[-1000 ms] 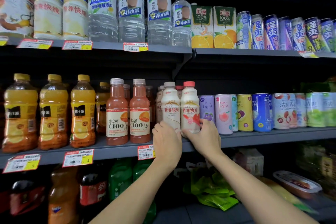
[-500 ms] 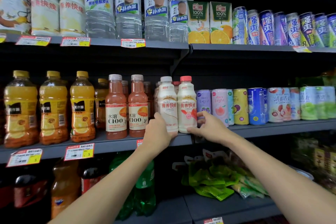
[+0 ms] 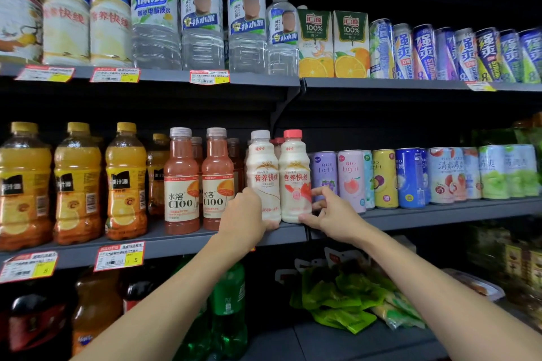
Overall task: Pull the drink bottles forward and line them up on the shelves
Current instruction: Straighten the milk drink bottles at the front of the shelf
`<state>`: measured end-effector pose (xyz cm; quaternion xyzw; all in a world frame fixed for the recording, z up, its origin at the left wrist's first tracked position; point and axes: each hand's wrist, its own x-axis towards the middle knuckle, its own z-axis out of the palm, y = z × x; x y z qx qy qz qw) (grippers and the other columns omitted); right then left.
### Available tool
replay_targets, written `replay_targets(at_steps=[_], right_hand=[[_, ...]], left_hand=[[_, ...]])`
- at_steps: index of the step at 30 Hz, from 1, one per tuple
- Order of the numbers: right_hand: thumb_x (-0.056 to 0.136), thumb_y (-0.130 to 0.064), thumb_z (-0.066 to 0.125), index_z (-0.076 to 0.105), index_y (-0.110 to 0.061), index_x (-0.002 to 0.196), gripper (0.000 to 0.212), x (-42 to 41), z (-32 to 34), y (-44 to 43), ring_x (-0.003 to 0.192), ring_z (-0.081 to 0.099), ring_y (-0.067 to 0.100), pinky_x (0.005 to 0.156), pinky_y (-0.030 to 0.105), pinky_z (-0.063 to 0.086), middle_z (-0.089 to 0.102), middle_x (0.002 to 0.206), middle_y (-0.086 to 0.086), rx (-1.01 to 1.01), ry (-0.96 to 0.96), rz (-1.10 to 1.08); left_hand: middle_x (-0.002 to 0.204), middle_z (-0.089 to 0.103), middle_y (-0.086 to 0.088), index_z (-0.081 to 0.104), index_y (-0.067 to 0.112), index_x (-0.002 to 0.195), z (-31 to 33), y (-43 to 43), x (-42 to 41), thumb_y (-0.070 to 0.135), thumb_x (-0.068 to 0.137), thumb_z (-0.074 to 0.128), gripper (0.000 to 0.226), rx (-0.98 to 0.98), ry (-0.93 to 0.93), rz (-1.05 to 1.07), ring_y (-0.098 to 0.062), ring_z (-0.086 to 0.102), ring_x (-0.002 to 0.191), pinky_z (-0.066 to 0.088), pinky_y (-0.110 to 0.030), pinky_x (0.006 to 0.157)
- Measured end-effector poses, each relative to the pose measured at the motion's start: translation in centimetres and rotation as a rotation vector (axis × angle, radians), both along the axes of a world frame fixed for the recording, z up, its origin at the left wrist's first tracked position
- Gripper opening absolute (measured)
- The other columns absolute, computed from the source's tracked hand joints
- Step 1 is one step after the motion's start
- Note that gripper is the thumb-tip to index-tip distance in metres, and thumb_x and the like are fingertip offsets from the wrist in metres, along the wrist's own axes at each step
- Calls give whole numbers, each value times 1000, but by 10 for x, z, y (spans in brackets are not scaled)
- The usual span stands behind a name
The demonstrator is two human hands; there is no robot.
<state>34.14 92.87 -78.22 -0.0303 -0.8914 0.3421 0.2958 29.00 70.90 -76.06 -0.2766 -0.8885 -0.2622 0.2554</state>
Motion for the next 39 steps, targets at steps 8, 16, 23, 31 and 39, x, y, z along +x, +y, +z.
replay_targets(at_steps=[8,16,23,31,39], right_hand=[[79,-51,78,40,-41,122,58,-1,-3,1,83,68,2,72,20,54,64,103,-19,3,0,5],[60,-67,82,54,-45,104,57,0,-4,-6,82,60,-20,59,0,43,62,91,-31,-30,46,7],[73,-48,86,58,-26,128,65,-4,-3,3,59,56,-17,59,7,45,69,109,-16,24,11,33],[66,-56,87,60,-31,121,66,-4,-1,-1,84,63,-10,64,8,45,68,110,-18,34,-4,-19],[56,-70,82,58,-41,104,61,-2,-3,-5,85,60,-19,66,9,44,67,98,-25,-7,39,-10]], left_hand=[[119,61,-12,49,5,120,5,-10,-6,39,76,84,66,15,-75,-91,-28,61,107,54,-38,86],[114,62,-11,46,8,116,1,-12,-8,44,74,83,67,38,-51,-103,-28,62,102,54,-42,84],[120,60,-14,46,6,120,0,-15,-12,39,77,84,67,40,-80,-152,-29,60,107,54,-41,89],[121,60,-13,47,6,121,0,-18,-14,38,80,81,62,-7,-45,-131,-27,61,105,54,-36,83],[121,62,-12,49,6,122,-4,-20,-12,36,80,82,61,59,-43,-147,-27,62,107,55,-41,88]])
